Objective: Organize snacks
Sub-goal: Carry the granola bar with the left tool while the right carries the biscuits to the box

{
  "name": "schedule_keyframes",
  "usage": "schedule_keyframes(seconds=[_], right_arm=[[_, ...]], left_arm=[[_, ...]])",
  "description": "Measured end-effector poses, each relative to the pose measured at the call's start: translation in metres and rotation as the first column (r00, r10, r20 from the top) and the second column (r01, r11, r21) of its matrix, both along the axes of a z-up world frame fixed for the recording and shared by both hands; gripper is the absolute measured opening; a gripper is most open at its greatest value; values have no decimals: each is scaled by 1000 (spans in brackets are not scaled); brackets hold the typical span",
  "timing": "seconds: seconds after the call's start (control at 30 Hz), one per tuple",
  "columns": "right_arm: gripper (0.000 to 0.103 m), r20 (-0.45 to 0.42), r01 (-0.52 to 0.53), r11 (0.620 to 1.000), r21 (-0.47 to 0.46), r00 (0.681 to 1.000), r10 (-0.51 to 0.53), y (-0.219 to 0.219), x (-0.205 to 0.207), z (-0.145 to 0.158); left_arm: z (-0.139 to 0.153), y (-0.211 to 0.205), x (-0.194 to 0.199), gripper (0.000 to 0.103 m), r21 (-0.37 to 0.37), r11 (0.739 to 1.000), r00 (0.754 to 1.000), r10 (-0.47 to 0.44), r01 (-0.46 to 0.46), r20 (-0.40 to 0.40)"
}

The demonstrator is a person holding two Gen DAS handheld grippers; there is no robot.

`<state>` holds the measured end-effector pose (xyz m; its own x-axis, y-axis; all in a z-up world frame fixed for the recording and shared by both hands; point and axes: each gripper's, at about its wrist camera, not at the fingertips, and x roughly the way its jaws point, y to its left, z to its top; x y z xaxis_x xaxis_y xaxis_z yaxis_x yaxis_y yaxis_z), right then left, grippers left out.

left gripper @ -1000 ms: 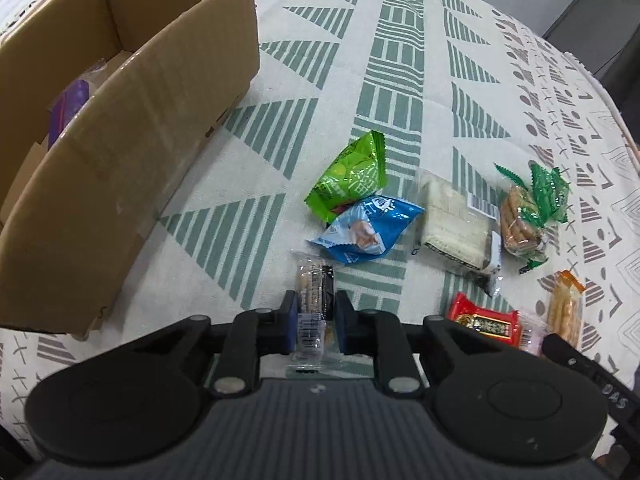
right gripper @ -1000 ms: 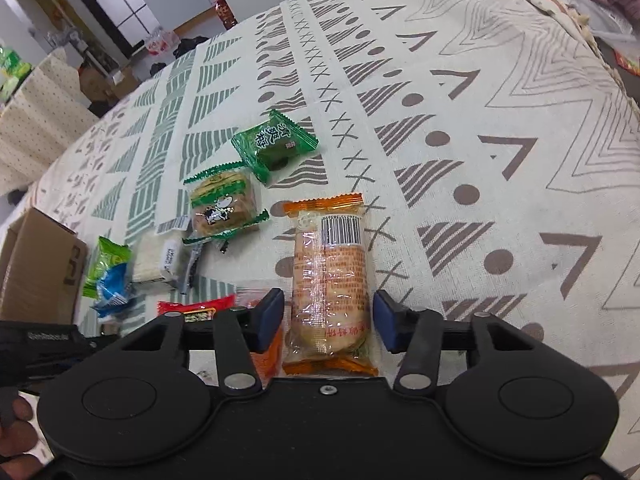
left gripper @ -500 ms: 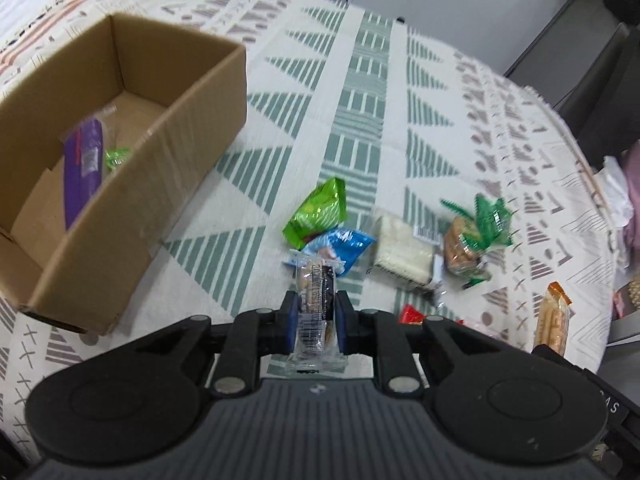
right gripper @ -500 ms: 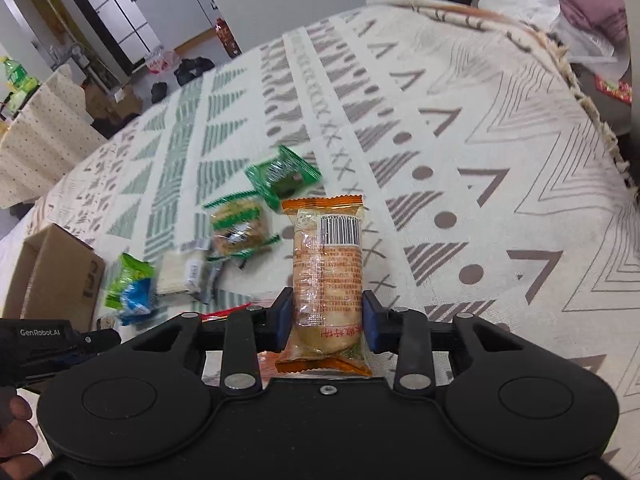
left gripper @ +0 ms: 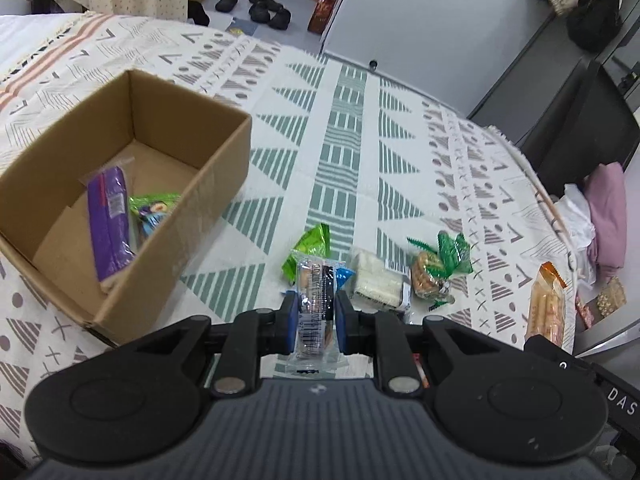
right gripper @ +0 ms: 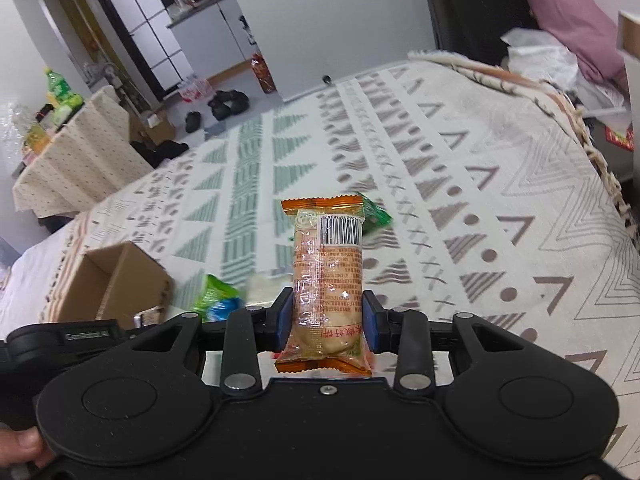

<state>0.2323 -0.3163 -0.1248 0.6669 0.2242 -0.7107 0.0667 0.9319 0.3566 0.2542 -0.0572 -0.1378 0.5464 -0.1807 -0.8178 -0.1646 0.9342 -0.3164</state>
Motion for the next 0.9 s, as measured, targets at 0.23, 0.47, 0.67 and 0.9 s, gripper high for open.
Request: schedule_keyframes(seconds=[0.23,0.47,0.67,0.9], right_arm=[[35,33,-23,1000,-3,999,23,24,-7,19],[35,58,-47,999,-7,997,47,51,-9,34],[35,70,-67,998,-17,995,68,74,-7,42],[35,76,-100,995,-27,992,101,100,-1,47]], left_arm=[[12,24,-7,18,-45,999,999,28,-26,31],[22,48,-9,18,-69,996,996,64,-60,62],[27,66,-10,18,-104,991,994,87,-79,73],[32,90,-10,18,-142,983,988,130,-117,85]])
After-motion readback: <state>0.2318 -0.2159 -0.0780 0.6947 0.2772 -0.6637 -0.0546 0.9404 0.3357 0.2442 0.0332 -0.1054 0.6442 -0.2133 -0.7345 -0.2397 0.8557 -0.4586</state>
